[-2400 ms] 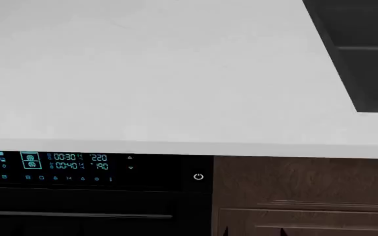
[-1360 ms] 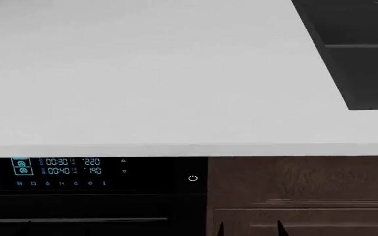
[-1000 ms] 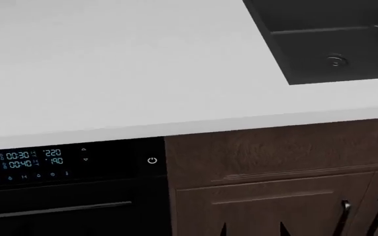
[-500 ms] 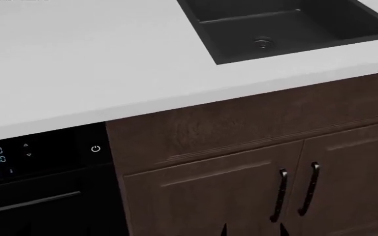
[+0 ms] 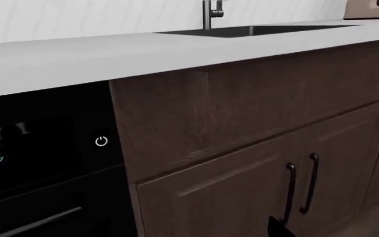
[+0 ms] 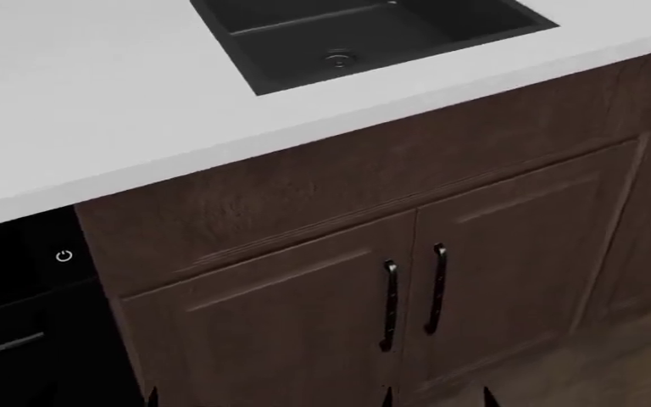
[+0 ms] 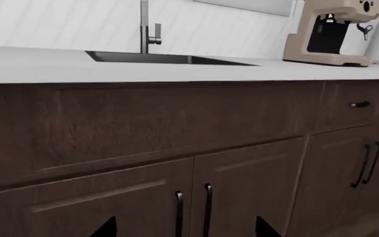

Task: Navigate to the shelves.

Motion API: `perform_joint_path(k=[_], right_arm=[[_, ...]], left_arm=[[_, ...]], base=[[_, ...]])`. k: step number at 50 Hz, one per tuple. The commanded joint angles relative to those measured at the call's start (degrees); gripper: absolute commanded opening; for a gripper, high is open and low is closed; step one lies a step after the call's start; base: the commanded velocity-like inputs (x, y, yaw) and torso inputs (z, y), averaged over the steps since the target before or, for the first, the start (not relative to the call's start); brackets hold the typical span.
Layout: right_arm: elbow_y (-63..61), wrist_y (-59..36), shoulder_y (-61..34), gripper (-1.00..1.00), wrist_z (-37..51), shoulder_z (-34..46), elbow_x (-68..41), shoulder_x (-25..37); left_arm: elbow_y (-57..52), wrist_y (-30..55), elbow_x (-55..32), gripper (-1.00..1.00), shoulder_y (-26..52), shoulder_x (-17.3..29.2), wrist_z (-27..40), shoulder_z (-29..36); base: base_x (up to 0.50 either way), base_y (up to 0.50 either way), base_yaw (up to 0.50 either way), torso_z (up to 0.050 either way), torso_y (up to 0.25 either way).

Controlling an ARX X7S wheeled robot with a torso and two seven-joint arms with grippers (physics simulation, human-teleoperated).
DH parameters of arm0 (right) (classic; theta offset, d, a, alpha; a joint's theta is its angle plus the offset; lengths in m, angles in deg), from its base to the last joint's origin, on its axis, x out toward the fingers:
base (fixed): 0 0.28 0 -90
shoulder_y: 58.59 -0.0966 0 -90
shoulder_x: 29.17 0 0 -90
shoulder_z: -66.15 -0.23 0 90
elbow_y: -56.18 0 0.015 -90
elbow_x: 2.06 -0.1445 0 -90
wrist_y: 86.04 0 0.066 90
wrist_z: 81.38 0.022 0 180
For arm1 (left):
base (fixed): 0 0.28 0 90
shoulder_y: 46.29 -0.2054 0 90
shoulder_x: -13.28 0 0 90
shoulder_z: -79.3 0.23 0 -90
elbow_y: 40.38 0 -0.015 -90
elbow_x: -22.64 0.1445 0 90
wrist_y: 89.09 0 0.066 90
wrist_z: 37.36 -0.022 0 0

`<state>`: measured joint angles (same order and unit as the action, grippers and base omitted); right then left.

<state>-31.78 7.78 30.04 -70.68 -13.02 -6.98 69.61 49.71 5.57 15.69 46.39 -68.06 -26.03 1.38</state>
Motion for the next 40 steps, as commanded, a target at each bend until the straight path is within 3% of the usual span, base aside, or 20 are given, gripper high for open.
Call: perform_joint_path(k=[1,40], right_arm=[[0.14,-0.36,0.24,1.00,-1.08,-0.97,-0.38,-0.91],[0.99,0.61,-0.24,1.00,-0.10,0.68,-1.42,0.71]], left_arm=[[1.34,-3.70,-0.55,1.00,-0.28,-0.63,-1.70,-1.60],[2.35,-4.84,-1.75,1.00,0.45,0.14,-0.15,0.05]], base=[[-0.08,0.04,-0.50,0.000,0.000],[-0.07,0.05,-0.50,0.000,0.000]])
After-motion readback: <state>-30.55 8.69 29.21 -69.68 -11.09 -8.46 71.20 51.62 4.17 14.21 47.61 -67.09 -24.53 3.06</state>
